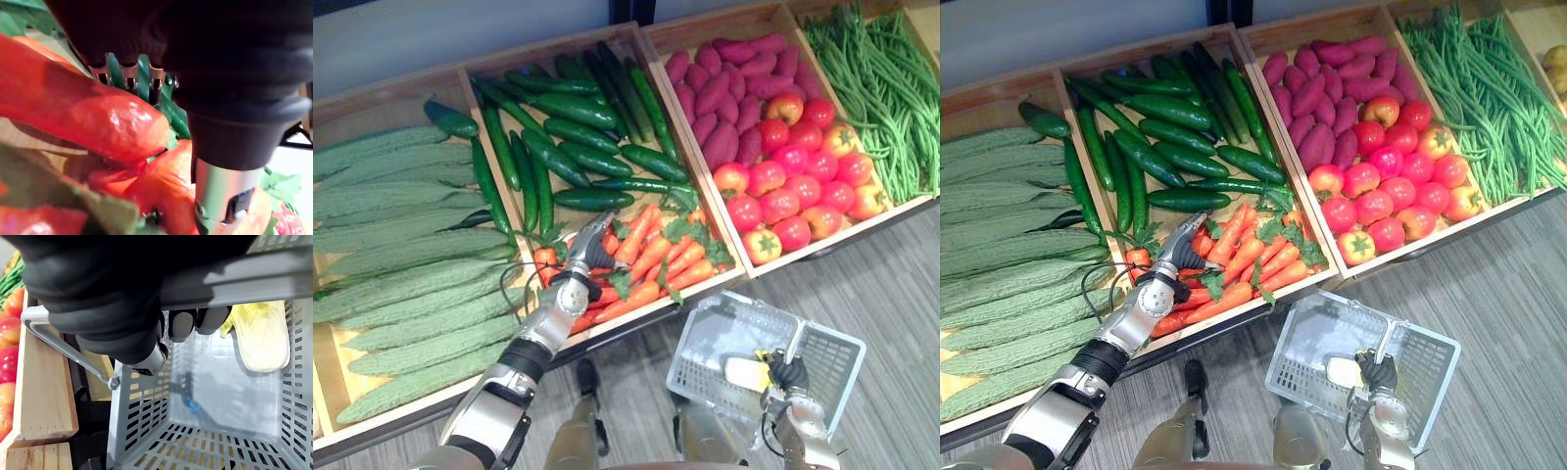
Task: Pick vegetable in the basket
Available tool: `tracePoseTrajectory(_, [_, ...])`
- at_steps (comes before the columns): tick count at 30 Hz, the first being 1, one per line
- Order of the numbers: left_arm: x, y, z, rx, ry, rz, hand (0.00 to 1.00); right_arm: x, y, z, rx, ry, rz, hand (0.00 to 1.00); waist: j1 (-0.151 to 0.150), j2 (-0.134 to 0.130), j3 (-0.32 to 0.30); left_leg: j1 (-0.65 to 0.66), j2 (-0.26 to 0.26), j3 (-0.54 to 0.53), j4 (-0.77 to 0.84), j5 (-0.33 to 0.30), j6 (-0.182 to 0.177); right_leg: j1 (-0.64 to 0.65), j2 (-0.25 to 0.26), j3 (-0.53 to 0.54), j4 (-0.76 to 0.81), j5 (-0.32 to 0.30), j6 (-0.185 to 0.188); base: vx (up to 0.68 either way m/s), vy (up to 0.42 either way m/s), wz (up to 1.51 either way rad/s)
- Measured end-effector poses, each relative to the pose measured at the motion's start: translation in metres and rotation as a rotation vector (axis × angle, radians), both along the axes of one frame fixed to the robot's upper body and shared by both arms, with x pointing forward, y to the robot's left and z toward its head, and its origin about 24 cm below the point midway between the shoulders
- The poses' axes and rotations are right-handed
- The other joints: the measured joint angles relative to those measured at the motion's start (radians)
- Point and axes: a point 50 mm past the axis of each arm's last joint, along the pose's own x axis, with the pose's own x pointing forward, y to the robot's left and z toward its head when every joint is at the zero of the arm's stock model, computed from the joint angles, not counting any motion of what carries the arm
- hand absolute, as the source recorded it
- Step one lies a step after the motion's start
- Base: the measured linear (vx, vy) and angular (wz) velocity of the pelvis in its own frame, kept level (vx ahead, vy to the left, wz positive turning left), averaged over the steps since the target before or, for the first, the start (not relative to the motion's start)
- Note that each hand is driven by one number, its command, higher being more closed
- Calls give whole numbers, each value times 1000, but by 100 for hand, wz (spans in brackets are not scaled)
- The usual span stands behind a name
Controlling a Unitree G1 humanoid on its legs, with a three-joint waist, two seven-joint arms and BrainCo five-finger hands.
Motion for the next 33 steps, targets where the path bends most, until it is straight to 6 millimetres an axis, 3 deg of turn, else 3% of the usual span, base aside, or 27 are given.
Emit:
tracePoseTrajectory(1, [2,-7,0,0,4,-10,0,1,0,1,2,-7,-5,100,2,1,10,-1,1,0,0,1,0,-1,1,3,0,3,-4,0,0,0])
tracePoseTrajectory(2, [4,-9,0,11,3,-12,100,2,0,2,1,-13,-3,100,2,0,15,-1,2,0,0,1,0,-2,2,5,1,4,-6,0,0,0])
tracePoseTrajectory(9, [21,-11,20,56,-65,7,100,19,7,10,-5,-59,25,100,3,-4,50,-13,1,14,-1,10,3,-32,4,32,17,11,4,-55,-9,-7])
tracePoseTrajectory(16, [22,-5,17,61,-44,33,100,17,7,8,-3,-51,22,100,-5,-7,62,14,0,19,-3,10,3,-2,2,33,2,16,8,-2,-13,-2])
tracePoseTrajectory(19, [20,5,14,67,-39,58,100,17,7,8,-2,-50,23,100,-22,-6,63,29,0,9,-7,10,3,23,1,27,-13,18,8,34,-27,7])
tracePoseTrajectory(23, [12,19,17,43,-72,89,100,12,6,2,4,-21,13,100,-26,-9,66,58,-1,-5,-4,9,2,74,-1,6,-49,26,7,40,-34,8])
tracePoseTrajectory(30, [-12,57,55,-53,-289,196,100,5,5,-3,13,-2,23,100,-17,-7,65,105,3,-5,-9,-10,-15,124,0,8,-71,26,6,-6,-8,-2])
tracePoseTrajectory(33, [-34,66,73,-111,-417,235,100,-4,3,-6,15,19,11,100,5,-4,59,142,6,17,-6,-26,-29,145,2,35,-73,25,6,20,-8,-22])
